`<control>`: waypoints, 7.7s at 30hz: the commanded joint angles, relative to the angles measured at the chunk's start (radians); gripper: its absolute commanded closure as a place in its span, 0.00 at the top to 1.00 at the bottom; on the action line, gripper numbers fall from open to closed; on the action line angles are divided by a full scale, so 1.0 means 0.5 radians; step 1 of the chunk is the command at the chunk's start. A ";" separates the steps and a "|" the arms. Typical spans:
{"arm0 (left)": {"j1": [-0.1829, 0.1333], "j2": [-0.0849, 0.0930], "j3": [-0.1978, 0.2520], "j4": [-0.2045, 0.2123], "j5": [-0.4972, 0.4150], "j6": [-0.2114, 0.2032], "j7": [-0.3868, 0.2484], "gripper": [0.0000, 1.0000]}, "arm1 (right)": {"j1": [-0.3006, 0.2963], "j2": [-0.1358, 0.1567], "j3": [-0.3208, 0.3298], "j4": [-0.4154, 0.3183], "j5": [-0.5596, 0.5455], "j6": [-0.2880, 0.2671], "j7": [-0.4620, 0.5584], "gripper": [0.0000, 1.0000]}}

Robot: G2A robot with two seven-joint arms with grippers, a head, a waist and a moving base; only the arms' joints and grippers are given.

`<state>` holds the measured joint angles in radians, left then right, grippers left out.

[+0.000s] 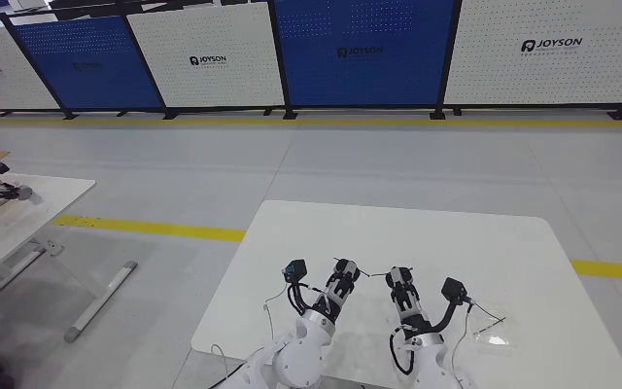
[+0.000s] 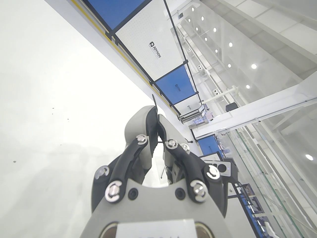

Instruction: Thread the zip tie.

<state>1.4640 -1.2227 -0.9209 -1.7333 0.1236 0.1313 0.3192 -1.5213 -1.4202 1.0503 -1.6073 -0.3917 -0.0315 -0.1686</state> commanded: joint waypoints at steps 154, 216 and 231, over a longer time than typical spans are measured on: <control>0.000 0.000 0.000 0.000 0.000 0.000 0.000 0.00 | -0.052 -0.058 0.051 0.035 -0.135 -0.138 -0.030 0.00; 0.034 -0.043 -0.011 -0.001 -0.014 -0.186 -0.088 0.00 | -0.001 -0.106 0.028 0.172 0.189 -0.286 -0.021 0.00; 0.035 -0.076 -0.059 0.036 -0.185 -0.234 -0.087 0.00 | -0.042 -0.103 0.053 0.153 0.191 -0.363 -0.021 0.00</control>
<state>1.4816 -1.2592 -0.9474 -1.7164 0.0445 0.0122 0.2750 -1.5385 -1.4722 1.0736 -1.5281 -0.2940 -0.2109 -0.1770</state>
